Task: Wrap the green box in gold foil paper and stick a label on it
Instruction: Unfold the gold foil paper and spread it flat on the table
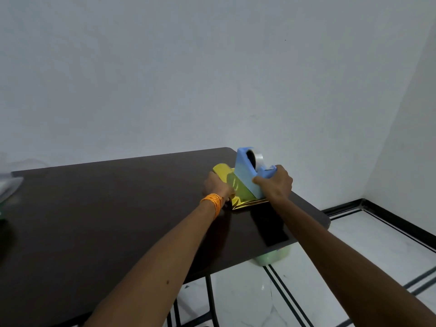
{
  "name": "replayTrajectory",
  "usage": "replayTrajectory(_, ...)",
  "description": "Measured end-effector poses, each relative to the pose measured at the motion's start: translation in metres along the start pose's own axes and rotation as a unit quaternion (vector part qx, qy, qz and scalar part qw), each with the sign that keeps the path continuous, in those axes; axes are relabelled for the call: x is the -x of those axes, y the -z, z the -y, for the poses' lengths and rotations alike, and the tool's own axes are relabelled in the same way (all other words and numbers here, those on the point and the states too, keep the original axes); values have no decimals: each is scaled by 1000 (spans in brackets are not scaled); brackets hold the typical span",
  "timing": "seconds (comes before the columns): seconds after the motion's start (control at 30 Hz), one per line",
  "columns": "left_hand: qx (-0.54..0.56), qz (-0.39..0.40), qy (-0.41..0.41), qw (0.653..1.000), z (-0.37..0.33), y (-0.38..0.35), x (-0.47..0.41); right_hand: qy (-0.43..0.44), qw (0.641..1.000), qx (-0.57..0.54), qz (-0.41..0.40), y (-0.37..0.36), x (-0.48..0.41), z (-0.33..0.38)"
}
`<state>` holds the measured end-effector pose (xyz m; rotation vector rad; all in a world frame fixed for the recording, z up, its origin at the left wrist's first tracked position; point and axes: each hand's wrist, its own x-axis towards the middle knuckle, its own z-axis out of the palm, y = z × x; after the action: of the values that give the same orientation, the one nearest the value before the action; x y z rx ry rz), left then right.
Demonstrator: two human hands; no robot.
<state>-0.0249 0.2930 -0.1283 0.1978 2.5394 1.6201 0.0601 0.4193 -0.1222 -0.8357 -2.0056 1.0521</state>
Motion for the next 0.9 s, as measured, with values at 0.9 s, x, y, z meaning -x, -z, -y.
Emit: replayTrajectory(0.9,-214,-141,-162,953,101,218,21,114,992,40,-45,-53,76,68)
